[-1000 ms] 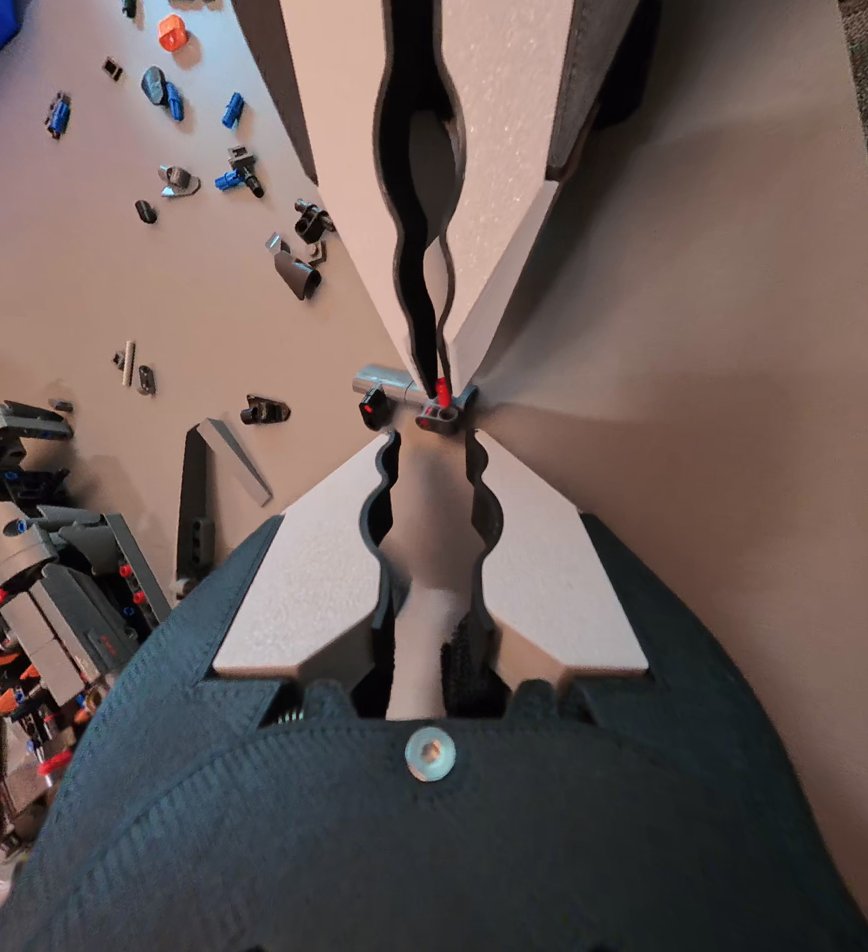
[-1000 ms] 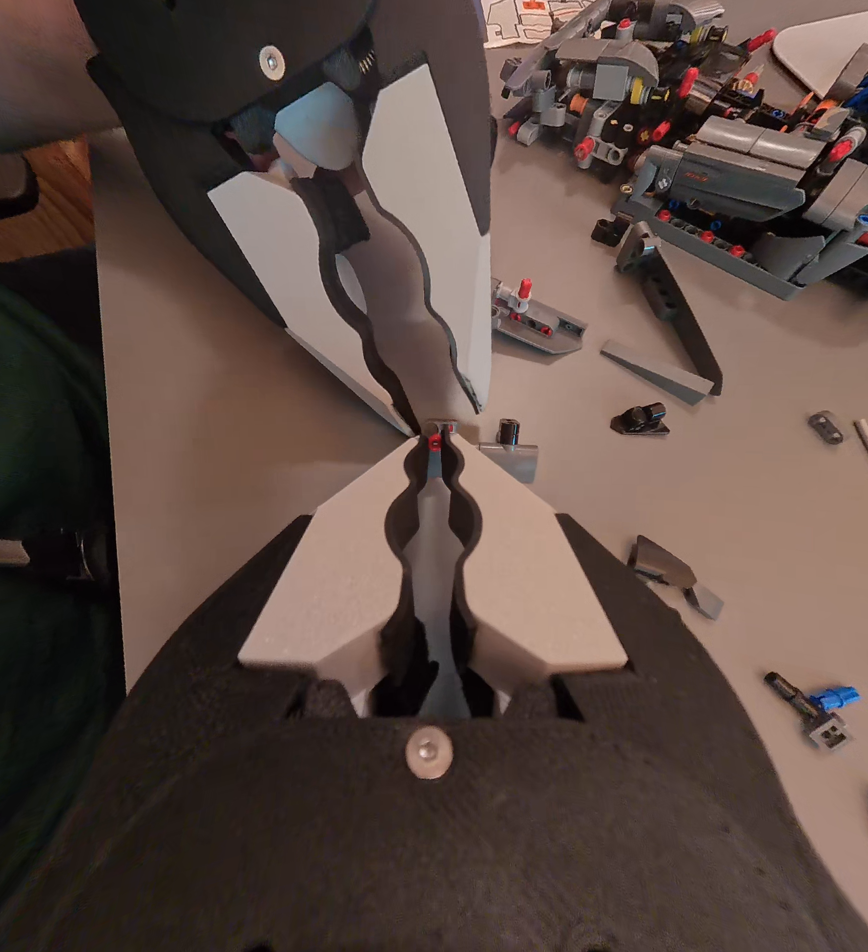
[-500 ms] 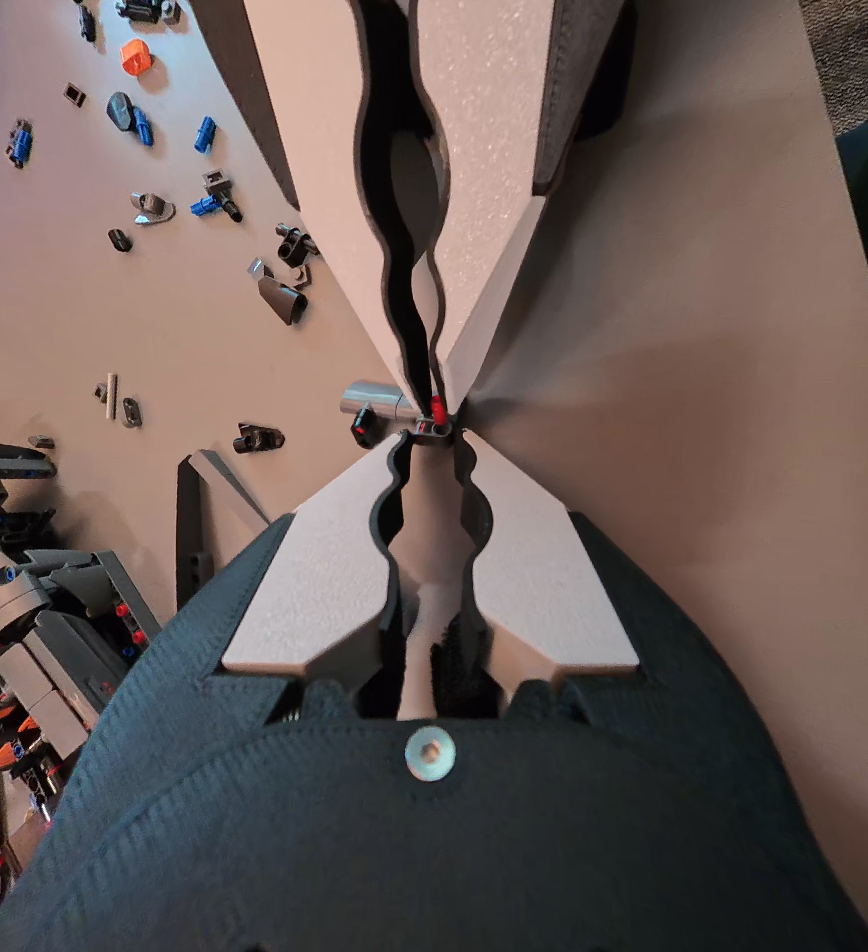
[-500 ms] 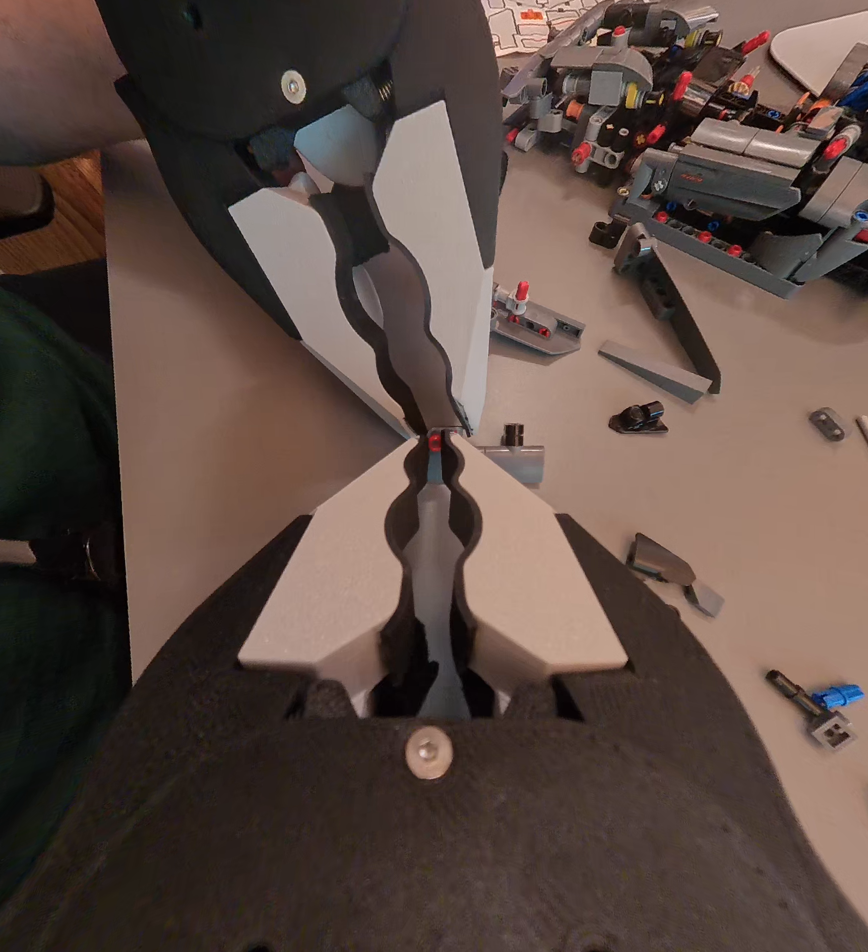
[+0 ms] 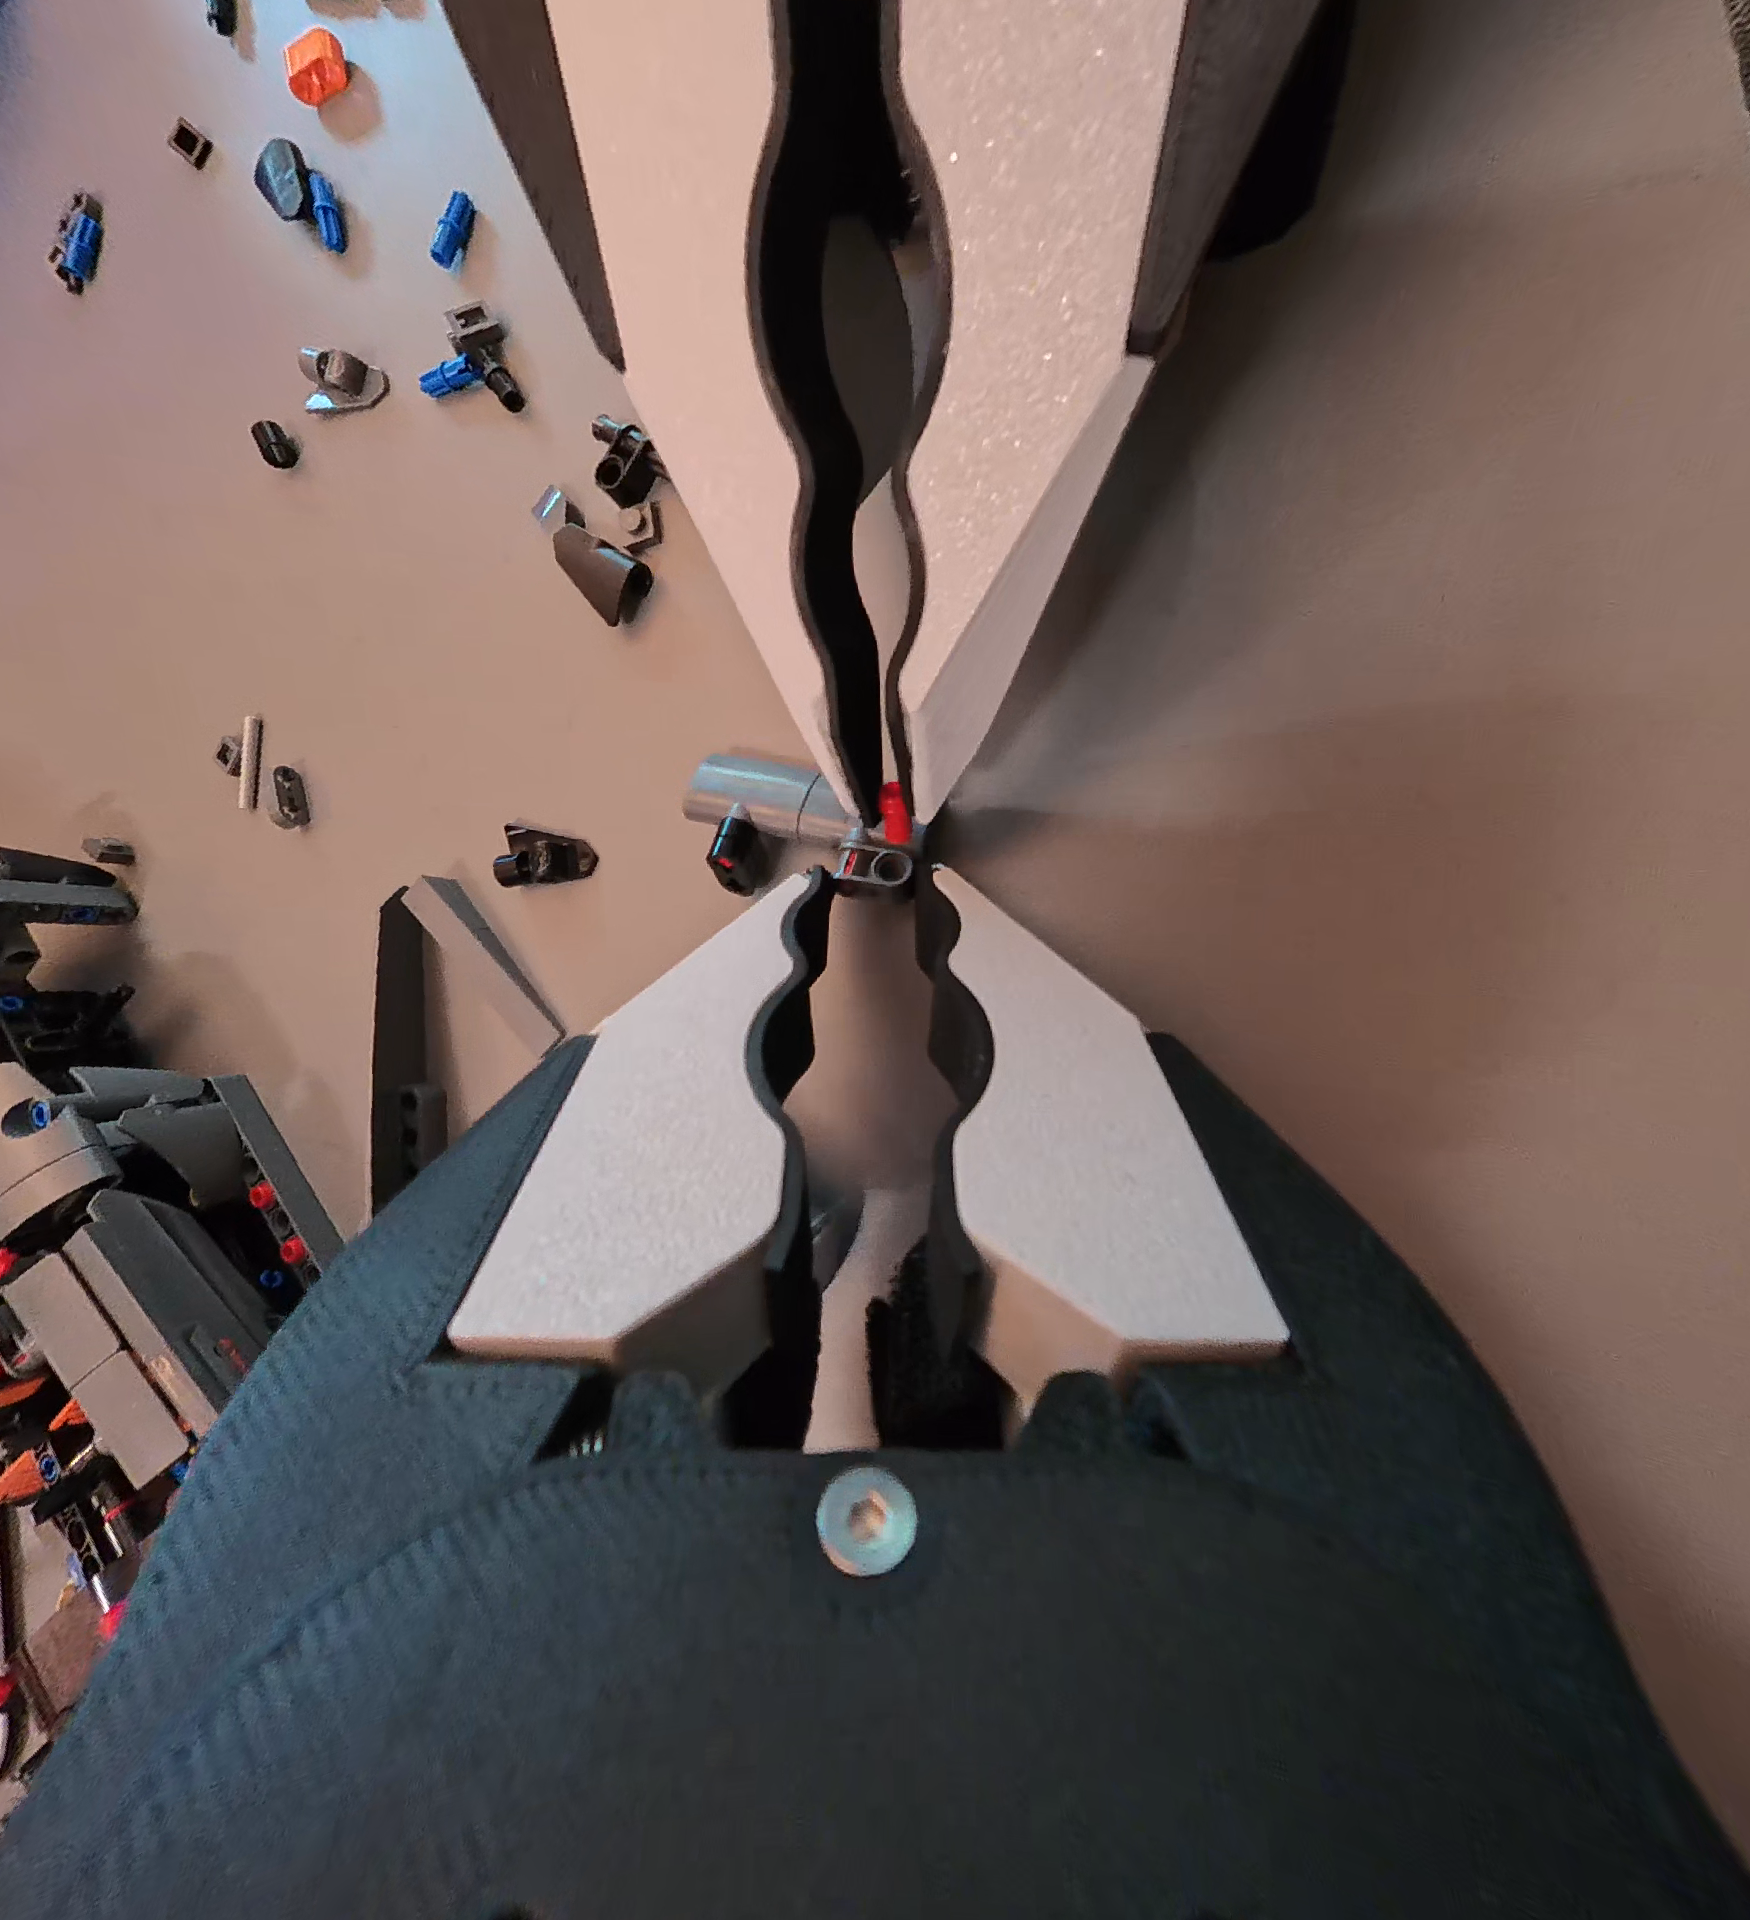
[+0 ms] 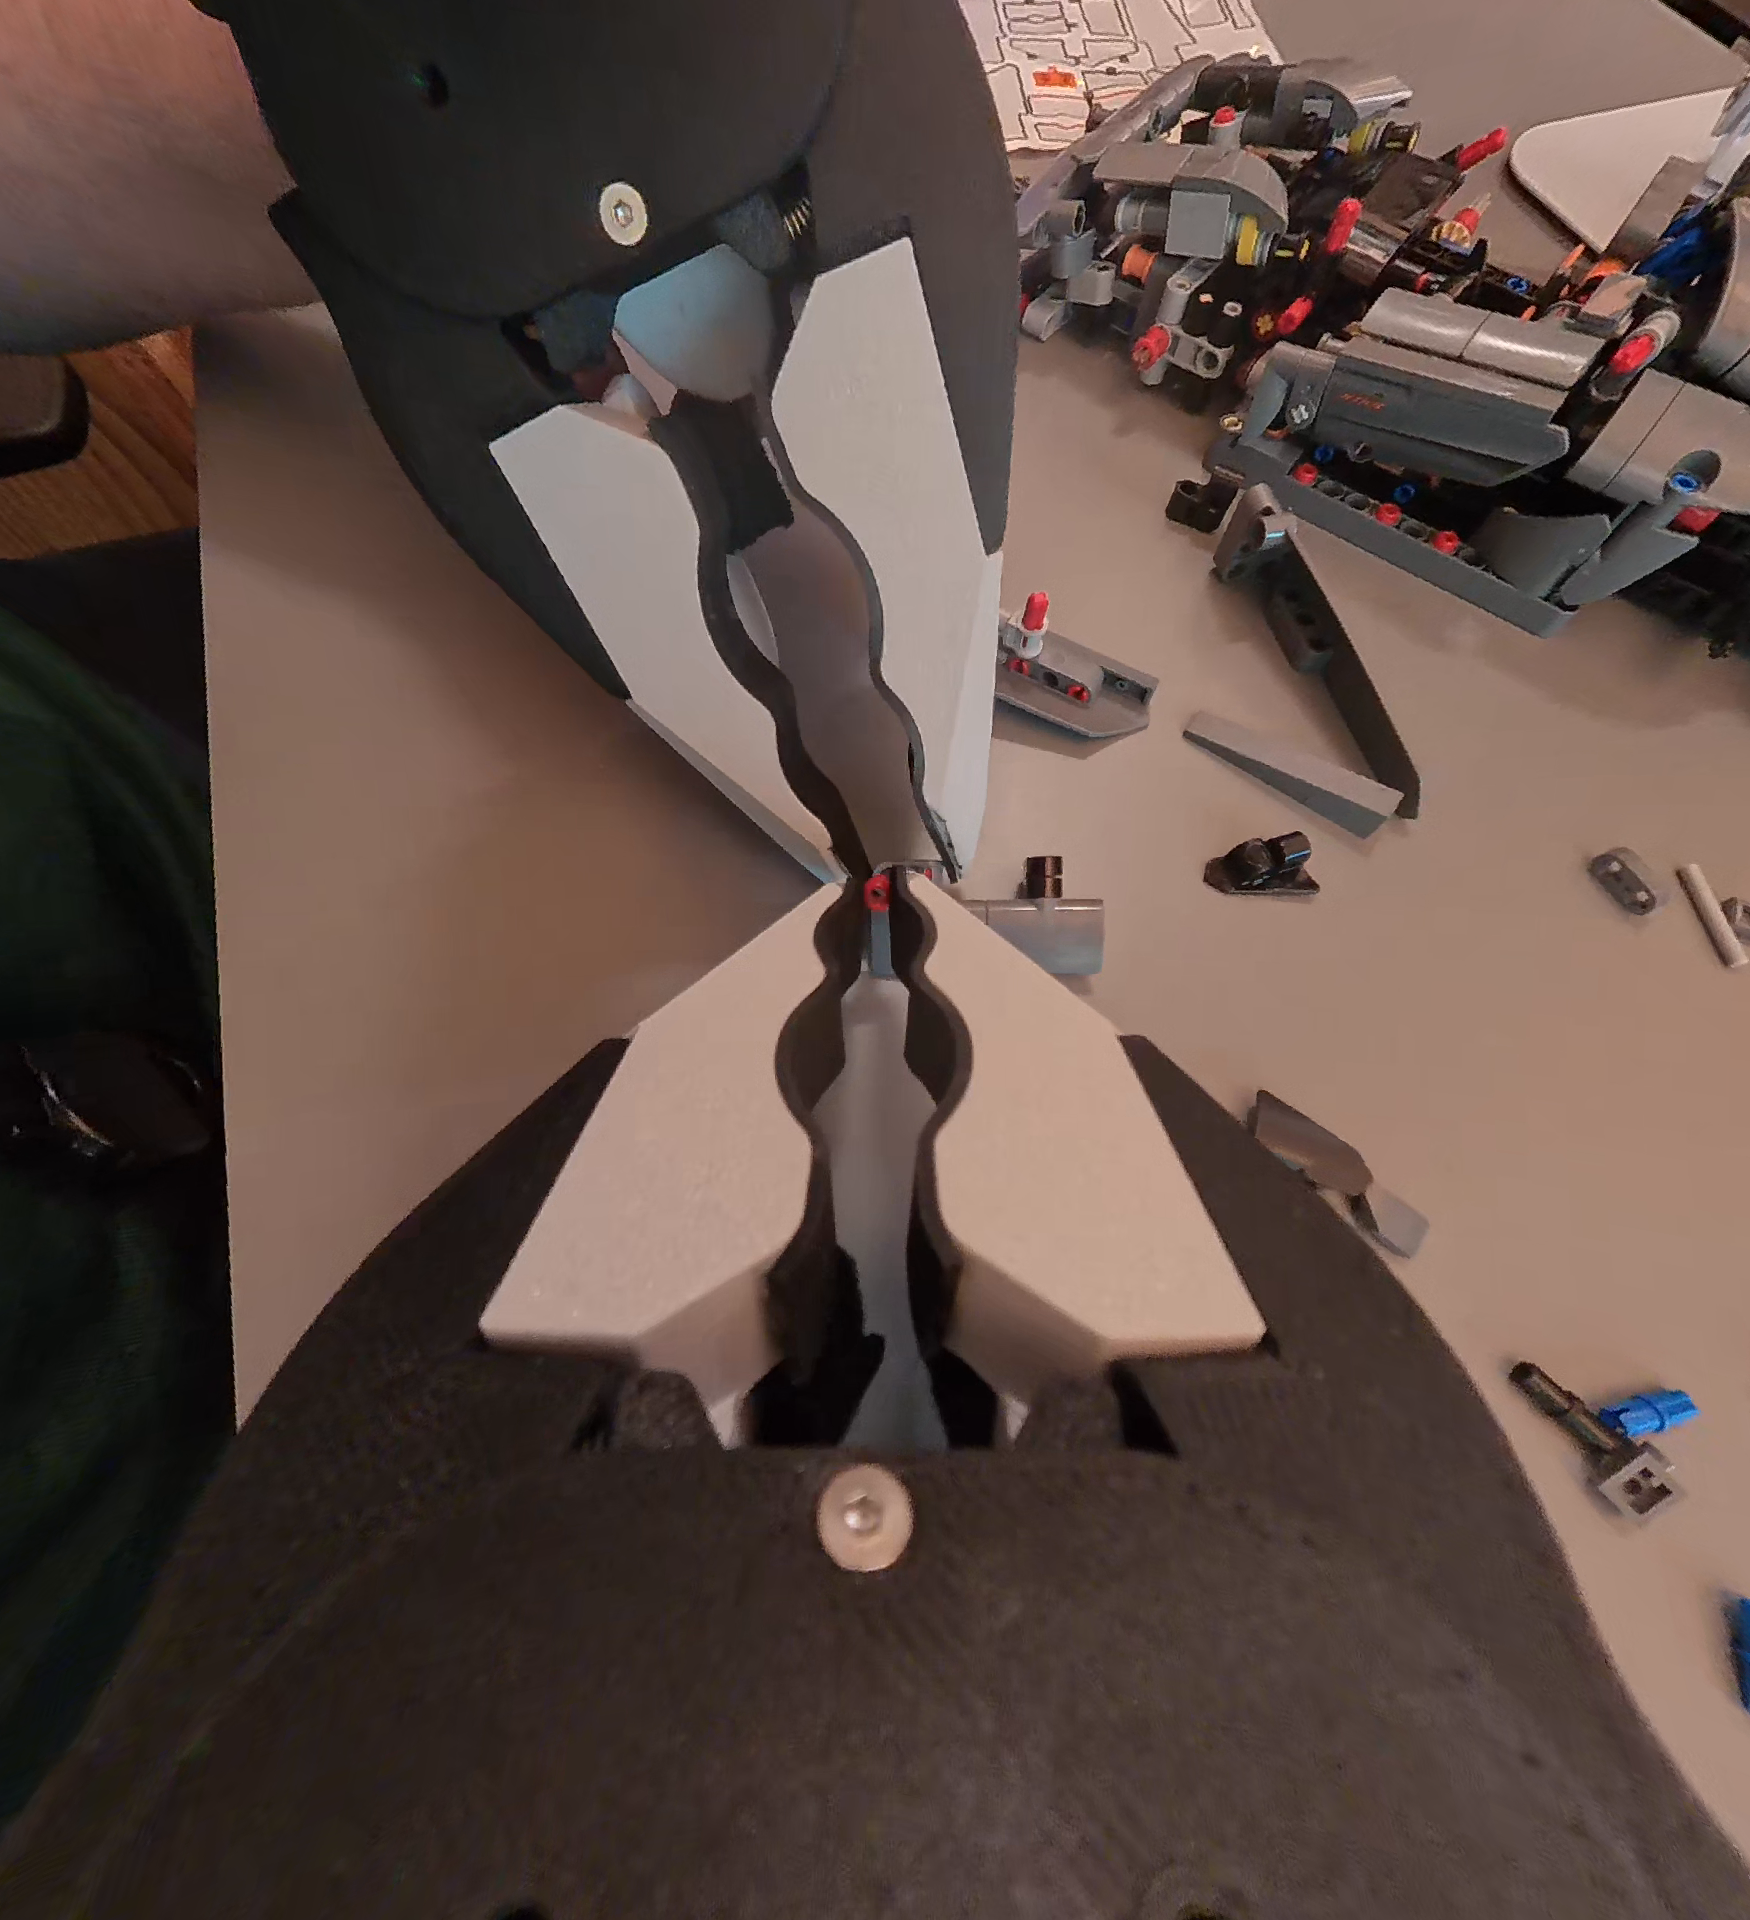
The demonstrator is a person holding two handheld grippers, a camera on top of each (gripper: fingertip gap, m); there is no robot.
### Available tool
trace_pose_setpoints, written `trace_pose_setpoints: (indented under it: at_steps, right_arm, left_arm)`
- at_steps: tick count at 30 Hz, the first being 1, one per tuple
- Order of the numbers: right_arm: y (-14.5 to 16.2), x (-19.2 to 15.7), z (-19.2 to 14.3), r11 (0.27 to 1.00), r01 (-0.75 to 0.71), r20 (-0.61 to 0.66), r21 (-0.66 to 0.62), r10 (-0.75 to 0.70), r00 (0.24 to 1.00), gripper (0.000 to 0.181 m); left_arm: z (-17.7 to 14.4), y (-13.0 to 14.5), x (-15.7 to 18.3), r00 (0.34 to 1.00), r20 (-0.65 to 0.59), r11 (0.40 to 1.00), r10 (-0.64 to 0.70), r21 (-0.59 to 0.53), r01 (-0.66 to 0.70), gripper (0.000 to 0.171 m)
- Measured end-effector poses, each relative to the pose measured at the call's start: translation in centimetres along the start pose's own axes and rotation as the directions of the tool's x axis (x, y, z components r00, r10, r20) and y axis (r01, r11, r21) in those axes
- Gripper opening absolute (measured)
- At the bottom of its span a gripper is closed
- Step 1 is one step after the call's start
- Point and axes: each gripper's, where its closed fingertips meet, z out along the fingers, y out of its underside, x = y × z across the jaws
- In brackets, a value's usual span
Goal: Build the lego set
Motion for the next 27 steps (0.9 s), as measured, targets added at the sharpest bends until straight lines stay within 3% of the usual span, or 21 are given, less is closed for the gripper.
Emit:
trace_pose_setpoints:
  at_steps: [27]
  right_arm:
    - [0.24,0.45,0.73,0.997,0.066,-0.014,-0.035,-0.066,0.998,0.002]
  left_arm:
    - [0.14,-0.01,-0.40,0.998,0.026,0.997,-0.053,0.055,0.051,0.014]
